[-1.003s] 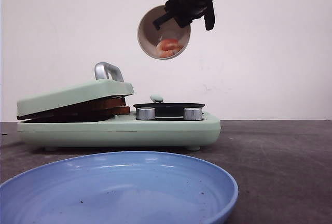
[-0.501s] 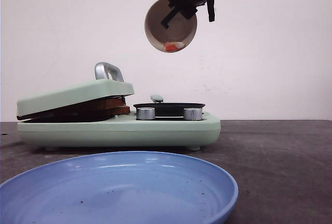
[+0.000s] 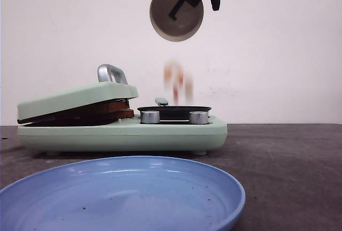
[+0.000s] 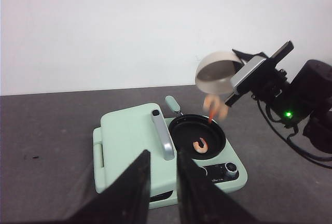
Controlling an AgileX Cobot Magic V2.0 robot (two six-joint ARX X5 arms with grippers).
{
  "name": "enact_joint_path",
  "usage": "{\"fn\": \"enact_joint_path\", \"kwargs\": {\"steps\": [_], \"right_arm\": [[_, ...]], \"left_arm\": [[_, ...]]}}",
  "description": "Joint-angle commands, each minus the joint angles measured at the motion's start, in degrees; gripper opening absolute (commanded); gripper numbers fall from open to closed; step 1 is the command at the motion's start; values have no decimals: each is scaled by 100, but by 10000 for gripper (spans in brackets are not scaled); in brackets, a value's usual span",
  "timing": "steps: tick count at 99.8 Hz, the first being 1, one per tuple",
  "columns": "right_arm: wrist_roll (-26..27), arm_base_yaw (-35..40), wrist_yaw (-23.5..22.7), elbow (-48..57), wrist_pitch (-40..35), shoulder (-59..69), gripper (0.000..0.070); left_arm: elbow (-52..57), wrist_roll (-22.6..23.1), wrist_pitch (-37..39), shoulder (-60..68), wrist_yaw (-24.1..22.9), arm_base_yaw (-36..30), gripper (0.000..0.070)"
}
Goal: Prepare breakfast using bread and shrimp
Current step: 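Return the bowl with the right gripper and set it on the table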
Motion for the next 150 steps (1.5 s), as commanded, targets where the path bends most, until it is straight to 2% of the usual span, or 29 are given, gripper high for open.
{"fn": "enact_joint_path", "kwargs": {"steps": [1,9,16,22,29,34,41,52,58,68,91,104,118,132,137,146,150], "right_arm": [[26,57,-7,162,81,127,0],[557,55,24,162,-4,127,0],[1340,52,299,225,-463,116,0],[2249,7,647,389,-1390,31,0],[3589,-151,586,697,-2940,-98,0],[4533,-313,339,931,-3971,-197,0],[5672,-610,-256,1174,-5169,-330,0],[6728,-1169,-1320,1204,-6304,-542,0],[6798,-1471,-1681,1196,-6793,-595,0],[6787,-1923,-1897,1093,-7414,-595,0],[6765,-2645,-3176,212,-7803,-595,0],[6745,-2704,-3141,-483,-7722,-595,0],[6778,-2721,-3156,-1281,-7248,-595,0],[6787,-2723,-3128,-1700,-7036,-592,4],[6784,-2723,-3108,-1714,-7040,-592,67],[6791,-2723,-3145,-1714,-7027,-599,325],[6791,-2721,-3187,-1711,-7051,-603,403]], "left_arm": [[96,79,66,22,-17,-26,15],[96,94,68,20,-17,-26,15],[96,96,72,20,-17,-26,15],[96,131,90,22,-17,-26,15],[96,157,138,22,-17,-26,15],[96,160,203,22,-15,-26,15],[96,162,343,35,-15,-26,15],[96,177,566,74,-13,-26,15],[96,177,645,92,-9,-26,15],[96,177,673,146,11,-26,15],[96,177,669,188,9,-26,15],[96,177,671,201,9,-26,15],[96,175,669,225,9,-26,15],[96,153,669,269,13,-26,15],[96,151,671,291,33,-26,15],[96,149,671,319,48,-26,15],[96,151,667,343,46,-26,15]]}}
